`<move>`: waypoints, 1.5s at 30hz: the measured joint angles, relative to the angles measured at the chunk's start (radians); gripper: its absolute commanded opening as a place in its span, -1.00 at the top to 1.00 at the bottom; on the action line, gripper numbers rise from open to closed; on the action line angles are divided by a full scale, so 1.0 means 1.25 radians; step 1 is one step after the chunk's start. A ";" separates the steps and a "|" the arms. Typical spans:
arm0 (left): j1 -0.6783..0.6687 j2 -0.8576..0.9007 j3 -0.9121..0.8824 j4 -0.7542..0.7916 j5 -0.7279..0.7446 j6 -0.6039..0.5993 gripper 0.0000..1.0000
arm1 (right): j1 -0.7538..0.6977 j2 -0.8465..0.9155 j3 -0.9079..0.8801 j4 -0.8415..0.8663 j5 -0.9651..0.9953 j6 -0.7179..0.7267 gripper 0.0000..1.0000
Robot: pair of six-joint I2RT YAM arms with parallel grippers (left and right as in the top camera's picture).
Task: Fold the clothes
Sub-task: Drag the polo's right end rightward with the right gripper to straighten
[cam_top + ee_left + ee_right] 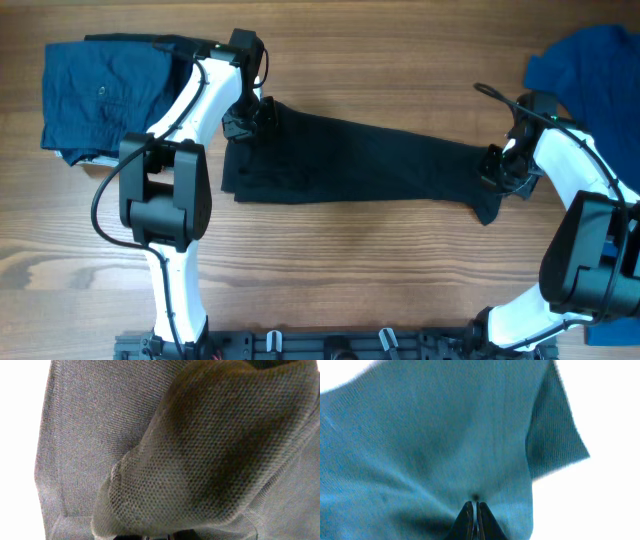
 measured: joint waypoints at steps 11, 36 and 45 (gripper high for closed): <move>0.000 0.000 0.000 0.008 -0.014 0.000 0.69 | -0.039 -0.005 0.076 -0.025 0.029 -0.031 0.77; 0.000 0.000 0.000 0.005 -0.018 0.000 0.57 | -0.176 -0.018 0.030 0.025 -0.165 -0.313 0.33; 0.000 0.000 0.000 0.005 -0.019 0.000 0.56 | -0.177 -0.018 -0.057 0.132 -0.232 -0.315 0.37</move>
